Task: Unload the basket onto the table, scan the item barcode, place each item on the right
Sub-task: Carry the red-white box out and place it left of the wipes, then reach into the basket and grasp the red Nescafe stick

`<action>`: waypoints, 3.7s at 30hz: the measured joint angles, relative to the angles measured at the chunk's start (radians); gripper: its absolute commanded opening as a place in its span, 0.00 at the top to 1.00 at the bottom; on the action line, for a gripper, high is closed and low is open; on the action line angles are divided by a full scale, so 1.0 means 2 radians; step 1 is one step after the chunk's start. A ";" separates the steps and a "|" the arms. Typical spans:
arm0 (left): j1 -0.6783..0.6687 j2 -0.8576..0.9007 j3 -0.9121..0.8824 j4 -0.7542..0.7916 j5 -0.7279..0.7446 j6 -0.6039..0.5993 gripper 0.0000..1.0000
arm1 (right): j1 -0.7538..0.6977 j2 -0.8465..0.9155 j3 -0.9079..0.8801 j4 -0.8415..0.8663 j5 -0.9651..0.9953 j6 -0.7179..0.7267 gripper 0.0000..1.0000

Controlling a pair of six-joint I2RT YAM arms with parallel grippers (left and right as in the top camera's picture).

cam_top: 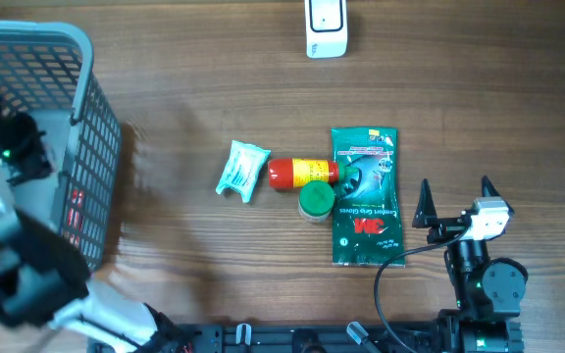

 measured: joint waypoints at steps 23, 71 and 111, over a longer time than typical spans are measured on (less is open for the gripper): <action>-0.416 -0.251 -0.045 -0.094 -0.044 -0.024 0.39 | 0.000 0.000 0.000 0.000 0.000 0.000 0.00; -0.024 -0.263 0.007 -0.043 -0.130 -0.083 0.01 | 0.000 0.000 0.000 0.000 0.000 0.000 0.00; 0.003 0.045 -0.189 0.098 -0.016 -0.176 0.20 | 0.000 0.000 0.000 0.000 0.000 0.000 0.00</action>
